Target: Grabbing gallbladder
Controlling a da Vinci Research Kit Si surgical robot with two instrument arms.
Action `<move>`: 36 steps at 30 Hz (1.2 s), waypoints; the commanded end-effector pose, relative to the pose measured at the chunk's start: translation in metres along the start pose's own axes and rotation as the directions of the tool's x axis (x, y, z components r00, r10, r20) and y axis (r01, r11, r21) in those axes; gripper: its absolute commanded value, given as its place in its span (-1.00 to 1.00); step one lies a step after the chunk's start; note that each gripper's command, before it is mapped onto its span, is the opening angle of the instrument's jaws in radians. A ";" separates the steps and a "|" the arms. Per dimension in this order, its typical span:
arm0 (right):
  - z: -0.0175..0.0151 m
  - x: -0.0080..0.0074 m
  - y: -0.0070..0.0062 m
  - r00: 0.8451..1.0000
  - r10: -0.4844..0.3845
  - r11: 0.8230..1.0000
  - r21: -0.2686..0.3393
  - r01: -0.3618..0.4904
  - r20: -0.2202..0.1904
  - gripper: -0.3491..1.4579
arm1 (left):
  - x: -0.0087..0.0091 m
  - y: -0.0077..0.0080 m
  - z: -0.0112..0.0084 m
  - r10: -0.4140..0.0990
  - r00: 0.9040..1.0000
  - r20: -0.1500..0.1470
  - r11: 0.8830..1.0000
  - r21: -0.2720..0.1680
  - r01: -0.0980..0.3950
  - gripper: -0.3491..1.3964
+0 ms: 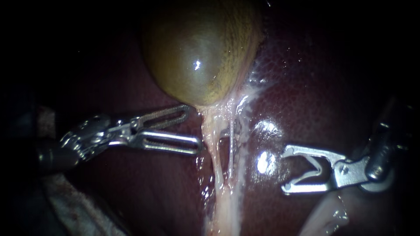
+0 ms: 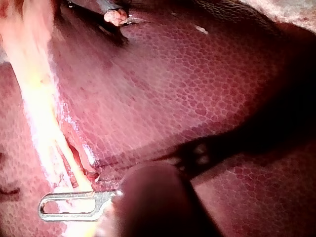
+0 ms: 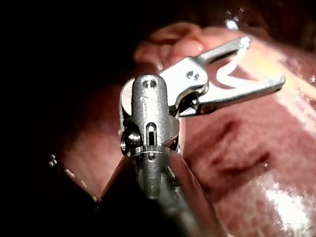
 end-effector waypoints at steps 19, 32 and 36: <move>0.0000 0.0000 0.0000 1.000 0.001 1.000 -0.001 -0.001 0.001 0.05 | -0.0008 -0.0018 0.0038 -0.241 0.969 -0.056 0.967 0.069 0.244 0.46; 0.0000 0.0000 0.0000 1.000 0.007 1.000 -0.001 -0.007 0.001 0.05 | -0.0022 -0.0038 0.0049 -0.292 0.955 -0.043 0.947 0.127 0.296 0.44; 0.0001 0.0000 0.0000 1.000 0.007 1.000 -0.002 -0.007 0.001 0.05 | -0.0022 -0.0040 0.0053 -0.297 0.954 -0.044 0.944 0.137 0.300 0.29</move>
